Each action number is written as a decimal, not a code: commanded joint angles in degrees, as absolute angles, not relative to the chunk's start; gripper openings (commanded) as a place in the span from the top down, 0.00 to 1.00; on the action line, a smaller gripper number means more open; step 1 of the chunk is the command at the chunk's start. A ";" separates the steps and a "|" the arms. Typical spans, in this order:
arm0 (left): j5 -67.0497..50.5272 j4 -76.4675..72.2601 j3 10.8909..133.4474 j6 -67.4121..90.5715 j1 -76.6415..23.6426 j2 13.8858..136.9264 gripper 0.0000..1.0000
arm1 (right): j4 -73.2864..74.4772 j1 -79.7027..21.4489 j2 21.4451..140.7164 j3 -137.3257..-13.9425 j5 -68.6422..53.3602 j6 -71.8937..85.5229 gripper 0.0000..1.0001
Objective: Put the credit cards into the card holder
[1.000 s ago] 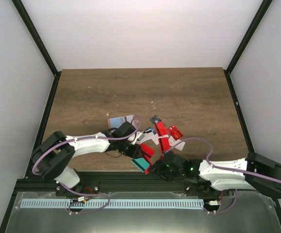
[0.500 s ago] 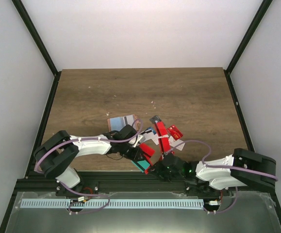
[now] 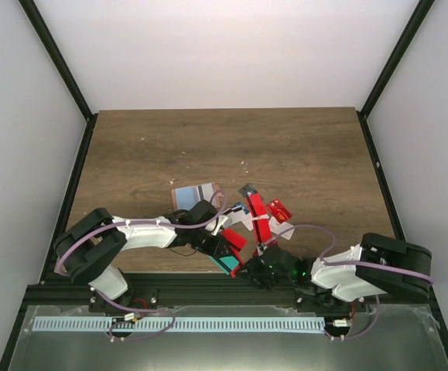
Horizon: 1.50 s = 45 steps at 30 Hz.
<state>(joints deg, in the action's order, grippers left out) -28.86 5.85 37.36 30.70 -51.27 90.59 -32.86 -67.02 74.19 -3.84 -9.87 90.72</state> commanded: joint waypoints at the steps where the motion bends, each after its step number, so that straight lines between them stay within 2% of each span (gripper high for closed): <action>1: -28.03 7.93 35.26 30.98 -52.00 92.28 0.70 | -37.77 -65.06 75.00 -3.71 -5.47 88.62 0.78; 9: -28.73 7.09 34.74 30.87 -52.25 92.70 0.70 | -44.19 -64.43 78.14 -3.21 -6.23 88.51 0.78; 15: -29.26 6.56 34.11 30.76 -52.27 92.82 0.70 | -46.25 -64.34 78.81 -2.60 -6.45 88.83 0.86; 29: -31.07 5.30 33.73 30.57 -52.36 92.32 0.71 | -40.44 -63.91 70.90 -3.43 -3.40 85.24 0.99; 34: -30.78 5.46 34.49 30.87 -52.26 91.52 0.71 | -35.02 -63.51 67.30 -4.31 -3.00 83.85 0.99; 45: -26.82 9.36 39.27 31.98 -50.66 88.33 0.69 | -6.57 -62.35 47.56 -8.21 2.98 78.71 0.99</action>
<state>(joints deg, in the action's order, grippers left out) -29.39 5.43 37.78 31.48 -51.46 89.23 -18.50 -63.24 54.43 -4.49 -2.90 82.30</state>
